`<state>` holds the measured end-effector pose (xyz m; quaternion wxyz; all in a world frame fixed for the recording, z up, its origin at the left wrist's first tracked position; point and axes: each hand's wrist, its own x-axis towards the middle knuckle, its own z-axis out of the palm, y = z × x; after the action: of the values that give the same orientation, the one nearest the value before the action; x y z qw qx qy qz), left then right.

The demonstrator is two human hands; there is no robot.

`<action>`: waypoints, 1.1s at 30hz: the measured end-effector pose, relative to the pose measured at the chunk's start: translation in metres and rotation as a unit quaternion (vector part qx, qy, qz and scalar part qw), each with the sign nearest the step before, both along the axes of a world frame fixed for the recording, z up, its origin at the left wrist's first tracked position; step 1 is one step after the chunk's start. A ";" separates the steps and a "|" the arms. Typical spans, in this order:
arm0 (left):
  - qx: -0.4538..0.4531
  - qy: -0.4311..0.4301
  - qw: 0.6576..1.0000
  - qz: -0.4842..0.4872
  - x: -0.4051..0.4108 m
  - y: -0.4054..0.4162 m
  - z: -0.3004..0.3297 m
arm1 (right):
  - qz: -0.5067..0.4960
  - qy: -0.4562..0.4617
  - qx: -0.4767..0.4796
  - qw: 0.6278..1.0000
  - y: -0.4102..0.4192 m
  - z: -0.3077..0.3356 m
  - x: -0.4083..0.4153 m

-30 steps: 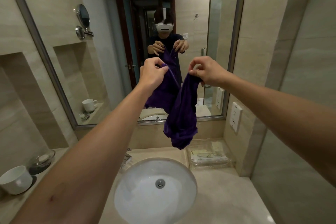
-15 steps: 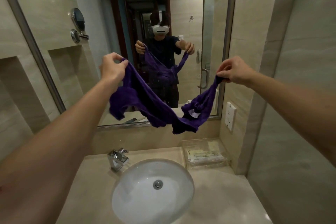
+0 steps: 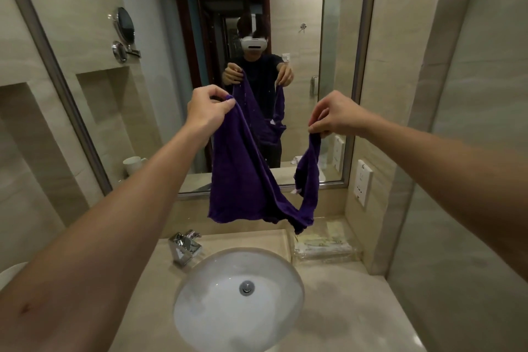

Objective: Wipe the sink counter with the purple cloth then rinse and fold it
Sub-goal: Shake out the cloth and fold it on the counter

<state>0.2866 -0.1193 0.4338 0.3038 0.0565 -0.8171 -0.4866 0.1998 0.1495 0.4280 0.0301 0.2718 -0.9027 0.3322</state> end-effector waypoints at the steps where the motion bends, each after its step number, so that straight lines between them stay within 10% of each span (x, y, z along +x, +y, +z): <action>1: -0.005 0.010 1.000 -0.019 0.002 0.003 0.002 | -0.003 -0.003 0.013 1.000 -0.002 0.002 0.001; 10: -0.025 0.077 0.984 -0.161 0.003 0.055 0.050 | 0.140 -0.067 -0.220 0.963 -0.042 0.047 0.028; 22: 0.111 0.017 0.969 -0.220 0.007 0.029 -0.001 | 0.114 -0.022 -0.180 0.977 -0.039 0.042 0.034; 33: 0.043 -0.278 0.923 -0.261 0.022 0.028 -0.097 | 0.073 -0.011 -0.240 0.968 -0.033 0.046 0.039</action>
<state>0.3084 -0.0915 0.3372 -0.0762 -0.0122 -0.8328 -0.5482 0.2388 0.1164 0.4740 0.0603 0.3180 -0.7747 0.5431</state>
